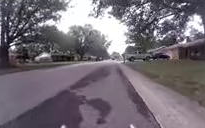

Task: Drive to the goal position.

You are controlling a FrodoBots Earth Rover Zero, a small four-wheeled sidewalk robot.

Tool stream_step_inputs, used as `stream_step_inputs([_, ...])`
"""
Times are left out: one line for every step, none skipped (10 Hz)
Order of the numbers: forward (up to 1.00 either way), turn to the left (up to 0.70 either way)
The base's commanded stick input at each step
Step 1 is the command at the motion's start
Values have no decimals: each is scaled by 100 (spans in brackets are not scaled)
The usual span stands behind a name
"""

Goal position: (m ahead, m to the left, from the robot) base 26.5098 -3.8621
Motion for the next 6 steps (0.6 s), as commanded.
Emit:
stream_step_inputs([100,0])
stream_step_inputs([100,0])
stream_step_inputs([100,0])
stream_step_inputs([100,0])
stream_step_inputs([100,0])
stream_step_inputs([100,0])
